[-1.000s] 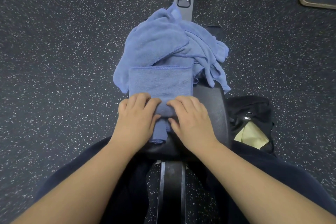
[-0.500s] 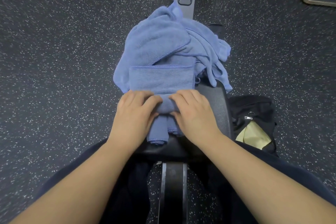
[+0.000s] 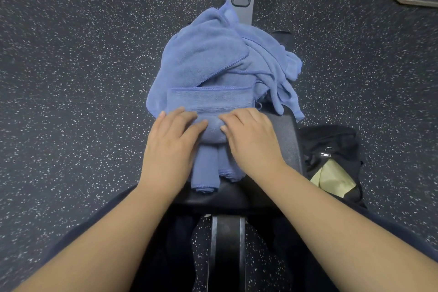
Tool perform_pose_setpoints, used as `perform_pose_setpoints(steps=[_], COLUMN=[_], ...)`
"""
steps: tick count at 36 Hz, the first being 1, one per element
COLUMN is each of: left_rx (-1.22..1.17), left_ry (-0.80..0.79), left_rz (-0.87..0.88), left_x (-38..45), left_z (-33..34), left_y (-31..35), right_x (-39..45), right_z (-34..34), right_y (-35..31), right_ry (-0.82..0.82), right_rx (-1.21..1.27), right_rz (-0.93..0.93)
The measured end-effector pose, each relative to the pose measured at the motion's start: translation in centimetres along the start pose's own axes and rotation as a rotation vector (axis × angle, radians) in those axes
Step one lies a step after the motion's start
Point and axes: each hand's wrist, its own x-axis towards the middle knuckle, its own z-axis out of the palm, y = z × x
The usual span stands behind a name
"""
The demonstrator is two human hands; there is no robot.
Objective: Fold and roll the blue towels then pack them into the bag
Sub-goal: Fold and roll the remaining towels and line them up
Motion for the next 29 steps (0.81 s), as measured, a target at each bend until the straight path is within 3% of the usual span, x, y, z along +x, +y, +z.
perform_pose_setpoints(steps=[9, 17, 29], left_rx=[-0.008, -0.144, -0.089], left_ry=[-0.081, -0.104, -0.162], left_rz=[-0.08, -0.168, -0.115], left_x=[0.9, 2.0, 1.7], left_z=[0.6, 0.6, 0.5], left_y=[-0.3, -0.8, -1.2], right_x=[-0.9, -0.5, 1.6], right_z=[-0.2, 0.3, 0.2], right_y=[-0.5, 0.3, 0.8], right_ry=[0.201, 0.133, 0.018], right_rx=[0.049, 0.041, 0.02], right_rz=[-0.109, -0.147, -0.088])
